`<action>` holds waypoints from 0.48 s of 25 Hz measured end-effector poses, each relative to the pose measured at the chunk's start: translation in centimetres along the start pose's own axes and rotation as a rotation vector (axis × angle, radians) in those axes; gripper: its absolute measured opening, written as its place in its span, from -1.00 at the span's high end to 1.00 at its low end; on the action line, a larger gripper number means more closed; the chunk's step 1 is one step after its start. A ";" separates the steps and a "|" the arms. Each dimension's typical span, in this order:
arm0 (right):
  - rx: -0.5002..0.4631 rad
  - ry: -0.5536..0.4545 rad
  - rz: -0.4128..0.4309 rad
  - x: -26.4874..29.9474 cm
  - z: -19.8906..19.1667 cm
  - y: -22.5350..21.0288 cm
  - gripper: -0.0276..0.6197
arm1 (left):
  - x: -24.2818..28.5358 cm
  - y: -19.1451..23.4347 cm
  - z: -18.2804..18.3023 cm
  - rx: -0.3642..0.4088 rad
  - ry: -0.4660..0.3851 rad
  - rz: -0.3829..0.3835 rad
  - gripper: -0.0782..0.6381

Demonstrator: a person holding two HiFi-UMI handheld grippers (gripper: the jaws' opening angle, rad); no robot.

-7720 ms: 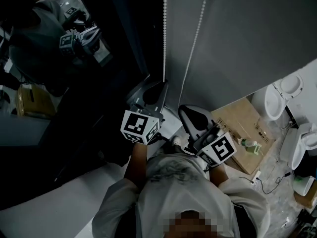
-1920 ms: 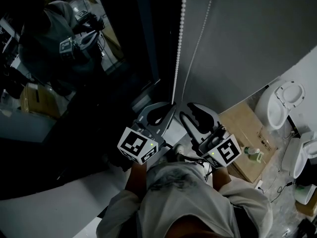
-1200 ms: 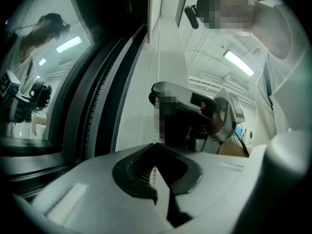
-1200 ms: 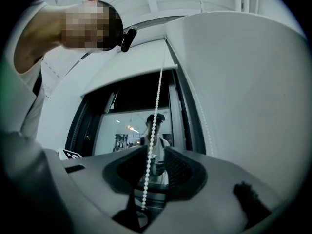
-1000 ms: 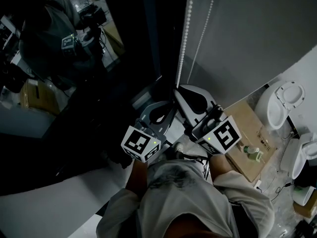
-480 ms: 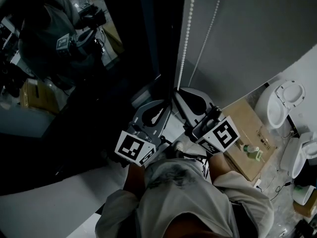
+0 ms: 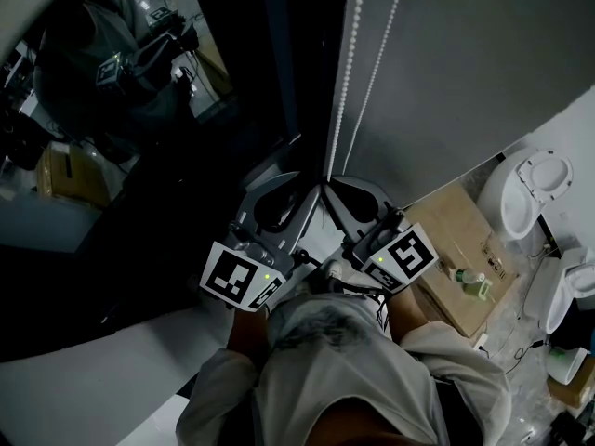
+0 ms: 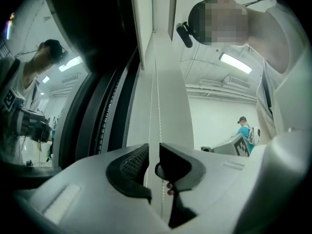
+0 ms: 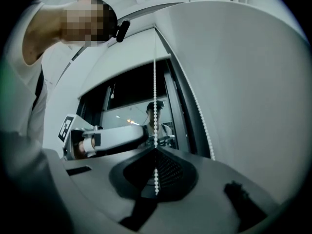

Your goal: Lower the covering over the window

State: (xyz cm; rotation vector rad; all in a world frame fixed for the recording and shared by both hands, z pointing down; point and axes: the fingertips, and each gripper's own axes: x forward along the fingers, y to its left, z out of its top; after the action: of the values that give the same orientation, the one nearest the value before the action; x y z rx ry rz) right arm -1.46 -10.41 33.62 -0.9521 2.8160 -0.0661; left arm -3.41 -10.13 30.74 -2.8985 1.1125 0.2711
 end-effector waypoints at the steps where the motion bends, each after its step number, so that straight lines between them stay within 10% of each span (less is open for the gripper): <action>1: 0.003 0.009 -0.002 -0.1 -0.5 0.0 0.86 | 0.2 0.0 0.3 0.005 -0.005 -0.002 0.57; 12: 0.052 0.066 -0.034 -1.4 -3.5 0.1 0.86 | 2.6 -0.7 2.2 0.056 -0.024 -0.039 0.52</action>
State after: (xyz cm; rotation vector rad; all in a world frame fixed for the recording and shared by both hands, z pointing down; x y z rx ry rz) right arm -1.09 -9.52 37.26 -1.0040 2.8431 -0.1776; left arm -1.40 -11.10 28.08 -2.8568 1.0422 0.2690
